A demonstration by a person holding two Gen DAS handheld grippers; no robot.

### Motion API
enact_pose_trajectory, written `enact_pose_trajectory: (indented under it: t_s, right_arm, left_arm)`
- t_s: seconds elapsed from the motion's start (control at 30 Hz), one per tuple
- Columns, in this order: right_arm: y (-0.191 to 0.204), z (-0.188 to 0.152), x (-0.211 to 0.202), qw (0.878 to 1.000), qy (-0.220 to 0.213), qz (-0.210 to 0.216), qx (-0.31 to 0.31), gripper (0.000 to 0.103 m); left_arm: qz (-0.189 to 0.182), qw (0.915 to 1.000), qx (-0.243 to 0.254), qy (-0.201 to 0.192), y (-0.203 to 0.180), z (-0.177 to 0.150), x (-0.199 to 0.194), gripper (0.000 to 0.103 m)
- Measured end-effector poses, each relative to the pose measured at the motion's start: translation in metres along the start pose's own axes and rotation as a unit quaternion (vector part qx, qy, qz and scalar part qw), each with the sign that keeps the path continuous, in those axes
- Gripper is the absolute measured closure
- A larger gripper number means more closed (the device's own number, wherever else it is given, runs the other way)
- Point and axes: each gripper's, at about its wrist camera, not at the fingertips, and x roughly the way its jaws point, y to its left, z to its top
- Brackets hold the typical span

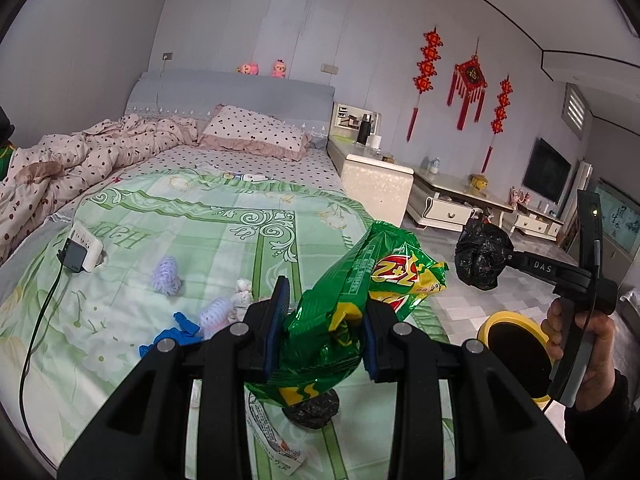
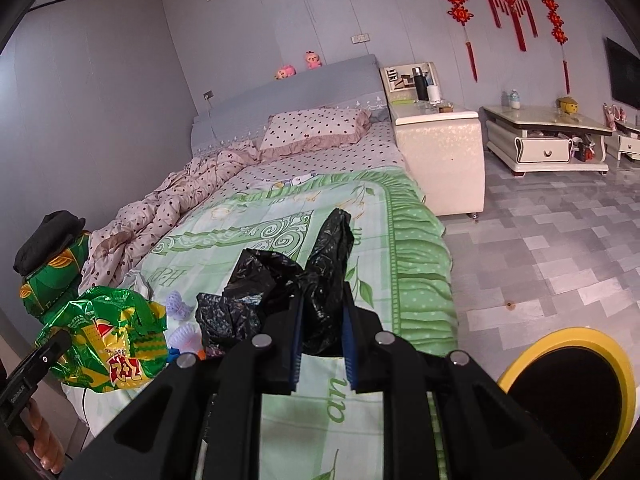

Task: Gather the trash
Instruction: 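Carry the chip bag and black bag over the yellow-rimmed bin with both tools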

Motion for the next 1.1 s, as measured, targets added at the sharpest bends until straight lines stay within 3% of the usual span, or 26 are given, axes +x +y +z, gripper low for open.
enact_pose_trajectory:
  t_s: [0.37, 0.67, 1.1]
  right_arm:
    - [-0.057, 0.013, -0.078, 0.997, -0.049, -0.065, -0.004, 0.087]
    - [-0.112, 0.017, -0.134, 0.99, -0.084, -0.117, 0.013, 0.087]
    - [-0.194, -0.007, -0.162, 0.979, -0.081, -0.178, 0.053, 0.087]
  left_arm:
    - [-0.048, 0.9981, 0.039, 0.0, -0.086, 0.023, 0.014, 0.073]
    - [-0.091, 0.993, 0.072, 0.023, -0.171, 0.032, 0.046, 0.073]
    - [-0.133, 0.9809, 0.107, 0.093, -0.28, -0.001, 0.137, 0.073]
